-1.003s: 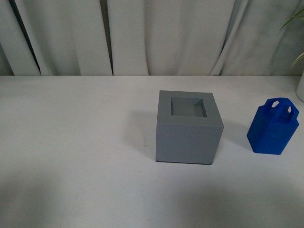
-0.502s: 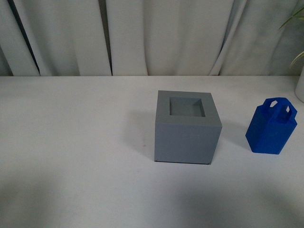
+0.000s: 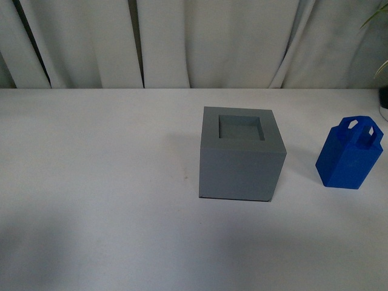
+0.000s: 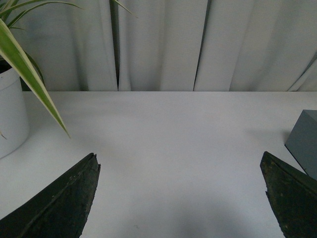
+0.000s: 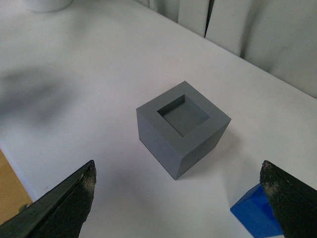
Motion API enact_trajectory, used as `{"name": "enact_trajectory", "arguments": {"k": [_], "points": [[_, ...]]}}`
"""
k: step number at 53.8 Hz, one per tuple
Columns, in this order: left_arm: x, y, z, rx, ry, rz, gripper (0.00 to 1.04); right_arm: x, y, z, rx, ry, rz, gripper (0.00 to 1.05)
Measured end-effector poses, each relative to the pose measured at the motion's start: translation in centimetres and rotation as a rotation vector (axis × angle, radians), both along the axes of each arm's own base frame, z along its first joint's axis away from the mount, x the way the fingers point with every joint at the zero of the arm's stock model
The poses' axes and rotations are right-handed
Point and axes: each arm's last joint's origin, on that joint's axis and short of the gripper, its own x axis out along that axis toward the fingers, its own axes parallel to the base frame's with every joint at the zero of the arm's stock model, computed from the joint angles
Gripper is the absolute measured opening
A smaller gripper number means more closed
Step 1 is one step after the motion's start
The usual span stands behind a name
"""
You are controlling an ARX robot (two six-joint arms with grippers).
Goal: Insert blue part into gray base
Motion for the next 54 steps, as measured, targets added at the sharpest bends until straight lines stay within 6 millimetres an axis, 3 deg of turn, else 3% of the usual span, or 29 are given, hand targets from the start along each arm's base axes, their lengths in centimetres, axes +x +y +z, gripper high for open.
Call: {"name": "enact_trajectory", "arguments": {"k": [15, 24, 30, 54], "points": [[0.0, 0.0, 0.0, 0.000, 0.000, 0.000, 0.99, 7.9, 1.4, 4.2, -0.345, 0.082, 0.205, 0.97], [0.0, 0.0, 0.0, 0.000, 0.000, 0.000, 0.99, 11.2, 1.8, 5.1, -0.548, 0.083, 0.304, 0.97], [0.0, 0.0, 0.0, 0.000, 0.000, 0.000, 0.99, 13.5, 2.3, 4.6, -0.691, 0.141, 0.380, 0.97], [0.0, 0.0, 0.0, 0.000, 0.000, 0.000, 0.99, 16.7, 1.8, 0.4, -0.929, 0.274, 0.490, 0.97]]}}
